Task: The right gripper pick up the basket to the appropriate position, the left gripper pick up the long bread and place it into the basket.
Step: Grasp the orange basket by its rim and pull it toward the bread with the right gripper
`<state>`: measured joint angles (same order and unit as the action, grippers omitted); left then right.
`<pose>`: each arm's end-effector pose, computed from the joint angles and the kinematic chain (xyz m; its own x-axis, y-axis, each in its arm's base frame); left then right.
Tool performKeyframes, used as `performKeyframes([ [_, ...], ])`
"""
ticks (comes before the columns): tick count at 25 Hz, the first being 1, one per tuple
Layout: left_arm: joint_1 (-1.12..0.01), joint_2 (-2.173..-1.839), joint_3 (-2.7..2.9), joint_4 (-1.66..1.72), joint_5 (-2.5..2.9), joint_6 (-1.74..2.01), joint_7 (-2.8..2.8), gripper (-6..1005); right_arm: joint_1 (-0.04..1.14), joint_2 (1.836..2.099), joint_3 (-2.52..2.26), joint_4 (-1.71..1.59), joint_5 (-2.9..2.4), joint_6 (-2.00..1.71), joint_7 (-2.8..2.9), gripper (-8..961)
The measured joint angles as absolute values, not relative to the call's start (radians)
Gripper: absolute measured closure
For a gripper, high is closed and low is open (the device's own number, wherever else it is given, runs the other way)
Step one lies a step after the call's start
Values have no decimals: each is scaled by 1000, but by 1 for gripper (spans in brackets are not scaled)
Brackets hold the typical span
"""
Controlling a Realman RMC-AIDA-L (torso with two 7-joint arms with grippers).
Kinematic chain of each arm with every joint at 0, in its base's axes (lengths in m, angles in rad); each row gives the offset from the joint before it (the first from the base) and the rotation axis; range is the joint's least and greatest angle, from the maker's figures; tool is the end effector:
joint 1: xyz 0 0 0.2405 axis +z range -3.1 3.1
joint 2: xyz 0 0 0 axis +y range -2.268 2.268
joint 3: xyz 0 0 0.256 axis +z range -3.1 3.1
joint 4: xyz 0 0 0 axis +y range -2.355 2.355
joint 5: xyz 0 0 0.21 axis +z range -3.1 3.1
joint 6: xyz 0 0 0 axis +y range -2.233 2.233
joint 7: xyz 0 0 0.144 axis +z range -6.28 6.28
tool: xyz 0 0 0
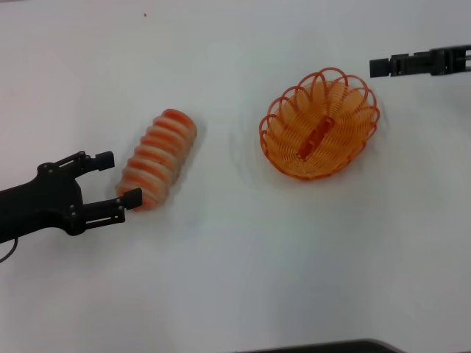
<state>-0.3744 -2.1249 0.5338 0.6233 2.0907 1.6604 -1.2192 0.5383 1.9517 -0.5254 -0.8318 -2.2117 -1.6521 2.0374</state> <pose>-0.3055 0.2664 -0.0123 0.7403 0.3748 0.5581 0.5222 -0.8434 -0.1263 0.2933 0.3429 0.0898 0.4930 -0.7399 -0.4578 -0.8505 -0.5208 -0.0742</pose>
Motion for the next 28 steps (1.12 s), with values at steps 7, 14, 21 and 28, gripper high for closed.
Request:
performKeyframes([
  [7,-371,-2125,535,625,2091,1656,-1217,94,714,1904,-578,-837,-2447,-1584,2246,12],
  [14,-370,-2126,537,623,2095,1654,-1216,93,852,1945,-689,-868,-2657,-1535,2294,11],
  [21,-369,-2126,535,618,2097,1652,-1201,92,881,2013,-864,-862,-2777,-1411,2323,37],
  [28,-366,-2126,538,618,2098,1650,-1201,92,865,2058,-903,-851,-2826,-1311,2319,67],
])
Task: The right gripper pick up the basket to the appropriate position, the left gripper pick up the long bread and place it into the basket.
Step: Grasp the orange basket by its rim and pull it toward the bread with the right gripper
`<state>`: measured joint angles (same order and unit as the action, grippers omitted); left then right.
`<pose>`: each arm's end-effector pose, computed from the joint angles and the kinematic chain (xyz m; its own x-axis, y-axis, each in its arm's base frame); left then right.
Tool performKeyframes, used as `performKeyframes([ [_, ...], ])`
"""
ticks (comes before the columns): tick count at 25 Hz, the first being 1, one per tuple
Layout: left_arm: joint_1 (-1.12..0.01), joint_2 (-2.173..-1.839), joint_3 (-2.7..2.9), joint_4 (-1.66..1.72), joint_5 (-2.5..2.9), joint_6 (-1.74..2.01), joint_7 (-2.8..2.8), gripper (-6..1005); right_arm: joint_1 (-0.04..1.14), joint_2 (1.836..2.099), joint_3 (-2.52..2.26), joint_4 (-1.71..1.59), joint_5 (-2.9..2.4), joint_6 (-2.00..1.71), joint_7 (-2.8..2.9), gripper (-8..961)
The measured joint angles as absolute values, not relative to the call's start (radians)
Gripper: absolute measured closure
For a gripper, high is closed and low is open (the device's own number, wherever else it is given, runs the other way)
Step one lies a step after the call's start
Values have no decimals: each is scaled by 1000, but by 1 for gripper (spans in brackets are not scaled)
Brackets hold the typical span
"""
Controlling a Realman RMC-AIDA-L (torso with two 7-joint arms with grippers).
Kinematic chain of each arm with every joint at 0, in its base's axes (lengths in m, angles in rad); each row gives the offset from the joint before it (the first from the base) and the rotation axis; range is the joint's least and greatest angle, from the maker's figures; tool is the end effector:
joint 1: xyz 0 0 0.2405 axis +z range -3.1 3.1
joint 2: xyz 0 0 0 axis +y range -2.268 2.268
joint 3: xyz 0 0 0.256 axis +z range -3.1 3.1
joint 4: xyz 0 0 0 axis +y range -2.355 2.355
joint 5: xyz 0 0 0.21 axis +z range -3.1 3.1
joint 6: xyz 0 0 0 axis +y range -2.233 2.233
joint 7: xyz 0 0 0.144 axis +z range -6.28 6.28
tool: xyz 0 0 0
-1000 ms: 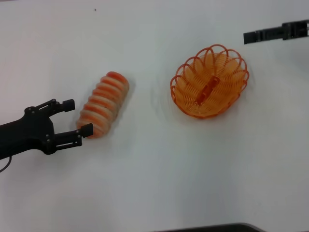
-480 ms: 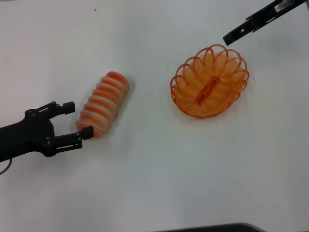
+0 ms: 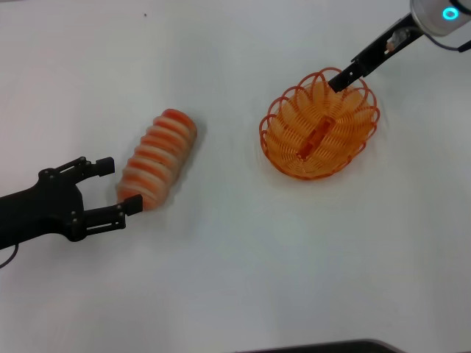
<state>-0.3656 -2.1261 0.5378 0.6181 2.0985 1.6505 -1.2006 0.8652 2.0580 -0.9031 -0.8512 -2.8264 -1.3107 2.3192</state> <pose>-0.3089 0.2631 -0.0149 0.7488 0.3740 0.5471 0.5196 -0.8438 -0.1343 0.2260 0.4259 0.0219 0.6861 -0.7209 0.0976 -0.5721 -0.6176 -0.5397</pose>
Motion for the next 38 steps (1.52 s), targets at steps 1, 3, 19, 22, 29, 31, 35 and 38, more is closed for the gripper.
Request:
performKeyframes([
  [1,-365,-2126,539,618,2099,1650,-1201,91,864,2061,-903,-844,-2827,-1301,2316,71],
  [3,-364,-2126,540,618,2099,1650,-1201,91,863,2065,-904,-822,-2827,-1277,2312,80],
  [19,-364,-2127,541,618,2098,1651,-1193,92,873,2075,-922,-765,-2836,-1240,2333,149],
  [22,-363,-2128,540,618,2098,1651,-1192,94,870,2072,-922,-765,-2836,-1243,2332,162],
  [29,-363,-2128,539,618,2098,1651,-1192,93,867,2071,-917,-765,-2833,-1242,2326,416],
  [31,-363,-2128,540,618,2098,1651,-1192,94,867,2070,-916,-765,-2832,-1242,2326,517],
  [35,-363,-2130,540,617,2098,1651,-1192,93,867,2069,-915,-765,-2831,-1241,2325,646],
  [38,-363,-2130,540,617,2098,1651,-1192,92,867,2069,-914,-765,-2830,-1240,2324,688],
])
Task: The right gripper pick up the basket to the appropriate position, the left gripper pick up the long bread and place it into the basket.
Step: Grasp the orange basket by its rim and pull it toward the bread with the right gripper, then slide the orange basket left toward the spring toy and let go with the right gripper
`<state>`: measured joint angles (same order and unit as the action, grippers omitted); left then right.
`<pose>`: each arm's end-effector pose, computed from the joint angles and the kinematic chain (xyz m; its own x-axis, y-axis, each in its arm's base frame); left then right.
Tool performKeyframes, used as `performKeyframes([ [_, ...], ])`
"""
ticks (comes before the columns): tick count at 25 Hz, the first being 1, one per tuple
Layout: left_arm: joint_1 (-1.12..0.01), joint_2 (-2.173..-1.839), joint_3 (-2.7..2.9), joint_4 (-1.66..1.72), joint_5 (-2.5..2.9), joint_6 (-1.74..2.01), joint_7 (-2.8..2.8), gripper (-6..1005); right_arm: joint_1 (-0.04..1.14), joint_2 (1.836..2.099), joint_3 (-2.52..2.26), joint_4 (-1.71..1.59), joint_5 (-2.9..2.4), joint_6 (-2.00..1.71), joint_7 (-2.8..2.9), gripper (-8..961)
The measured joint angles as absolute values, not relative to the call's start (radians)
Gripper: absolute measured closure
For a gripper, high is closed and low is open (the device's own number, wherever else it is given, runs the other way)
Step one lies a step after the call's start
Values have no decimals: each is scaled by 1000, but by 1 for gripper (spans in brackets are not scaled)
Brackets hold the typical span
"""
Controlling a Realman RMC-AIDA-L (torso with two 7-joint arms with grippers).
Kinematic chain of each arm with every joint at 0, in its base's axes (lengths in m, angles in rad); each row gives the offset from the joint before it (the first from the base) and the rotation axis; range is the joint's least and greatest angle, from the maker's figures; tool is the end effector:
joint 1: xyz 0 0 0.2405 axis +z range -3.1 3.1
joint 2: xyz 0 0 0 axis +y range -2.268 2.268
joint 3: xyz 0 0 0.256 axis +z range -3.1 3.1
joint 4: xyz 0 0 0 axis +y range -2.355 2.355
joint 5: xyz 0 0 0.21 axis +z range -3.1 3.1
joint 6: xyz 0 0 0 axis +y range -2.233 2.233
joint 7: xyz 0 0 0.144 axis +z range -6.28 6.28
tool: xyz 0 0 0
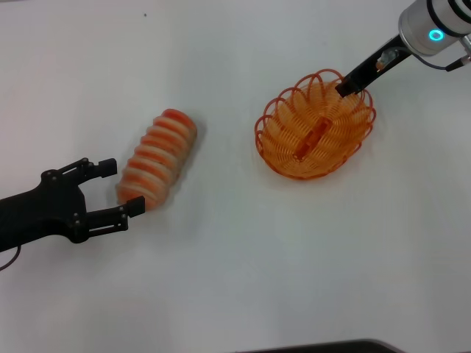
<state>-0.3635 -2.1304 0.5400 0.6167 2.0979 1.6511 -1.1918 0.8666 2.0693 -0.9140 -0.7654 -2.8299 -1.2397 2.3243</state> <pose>-0.3082 0.2618 -0.0169 0.7501 0.3697 0.5483 0.5147 -0.8470 -0.1332 0.2373 0.4220 0.0029 0.6669 -0.7376 0.1055 -0.5881 -0.6080 -0.5334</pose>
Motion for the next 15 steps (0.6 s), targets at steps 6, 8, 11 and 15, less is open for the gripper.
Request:
performKeyframes([
  [6,-365,-2131,540,617,2098,1651,-1192,92,864,2065,-881,-764,-2799,-1254,2327,772],
  [8,-365,-2131,540,617,2099,1651,-1192,92,863,2058,-844,-756,-2770,-1273,2327,802],
  [11,-366,-2131,540,617,2099,1650,-1192,92,863,2039,-797,-726,-2727,-1303,2330,835],
  [15,-367,-2131,540,617,2098,1650,-1191,92,863,2017,-745,-680,-2689,-1332,2336,864],
])
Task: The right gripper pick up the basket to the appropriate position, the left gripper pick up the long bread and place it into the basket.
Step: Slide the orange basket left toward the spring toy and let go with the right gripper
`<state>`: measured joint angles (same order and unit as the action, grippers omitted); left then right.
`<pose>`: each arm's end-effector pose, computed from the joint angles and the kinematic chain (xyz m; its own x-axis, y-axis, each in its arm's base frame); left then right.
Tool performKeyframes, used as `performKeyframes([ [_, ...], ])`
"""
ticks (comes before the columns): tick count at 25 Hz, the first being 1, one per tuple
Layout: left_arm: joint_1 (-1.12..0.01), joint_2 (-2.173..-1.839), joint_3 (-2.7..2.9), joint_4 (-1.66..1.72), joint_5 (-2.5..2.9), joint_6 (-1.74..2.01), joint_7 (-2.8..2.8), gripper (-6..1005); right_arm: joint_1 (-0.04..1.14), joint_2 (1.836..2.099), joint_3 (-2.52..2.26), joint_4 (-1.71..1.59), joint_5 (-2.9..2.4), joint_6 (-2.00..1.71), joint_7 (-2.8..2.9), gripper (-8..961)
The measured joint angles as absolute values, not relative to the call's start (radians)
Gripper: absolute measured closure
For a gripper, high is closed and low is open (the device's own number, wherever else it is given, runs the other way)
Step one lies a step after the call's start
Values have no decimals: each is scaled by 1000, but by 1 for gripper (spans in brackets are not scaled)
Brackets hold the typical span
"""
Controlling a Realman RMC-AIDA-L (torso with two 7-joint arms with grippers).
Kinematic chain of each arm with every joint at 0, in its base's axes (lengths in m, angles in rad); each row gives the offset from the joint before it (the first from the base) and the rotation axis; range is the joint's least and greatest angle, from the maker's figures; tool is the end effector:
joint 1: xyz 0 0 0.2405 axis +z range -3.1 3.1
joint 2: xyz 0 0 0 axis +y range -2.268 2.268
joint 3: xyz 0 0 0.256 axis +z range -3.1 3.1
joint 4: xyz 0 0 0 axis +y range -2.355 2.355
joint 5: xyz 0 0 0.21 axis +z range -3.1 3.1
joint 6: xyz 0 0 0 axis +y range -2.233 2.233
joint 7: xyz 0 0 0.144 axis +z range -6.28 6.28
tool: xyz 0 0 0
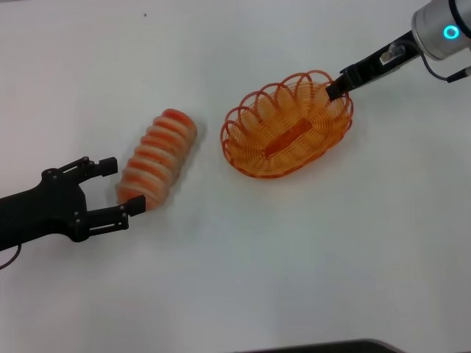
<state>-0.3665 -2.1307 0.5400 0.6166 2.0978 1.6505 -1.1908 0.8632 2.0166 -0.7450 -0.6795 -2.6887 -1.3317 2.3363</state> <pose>-0.3074 0.2628 -0.0171 0.7516 0.3667 0.5483 0.5117 -0.8487 -0.1339 0.2449 0.4134 0.0135 0.5373 -0.8408 -0.0665 -0.7970 -0.4804 -0.3661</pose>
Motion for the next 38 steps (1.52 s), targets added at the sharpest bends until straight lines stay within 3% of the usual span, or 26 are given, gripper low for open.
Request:
performKeyframes([
  [17,-371,-2131,540,618,2093,1629,-1189,91,742,1987,-664,-645,-2398,-1389,2350,880],
  [38,-371,-2130,542,627,2099,1601,-1215,91,750,2032,-675,-552,-2393,-1164,2559,834],
])
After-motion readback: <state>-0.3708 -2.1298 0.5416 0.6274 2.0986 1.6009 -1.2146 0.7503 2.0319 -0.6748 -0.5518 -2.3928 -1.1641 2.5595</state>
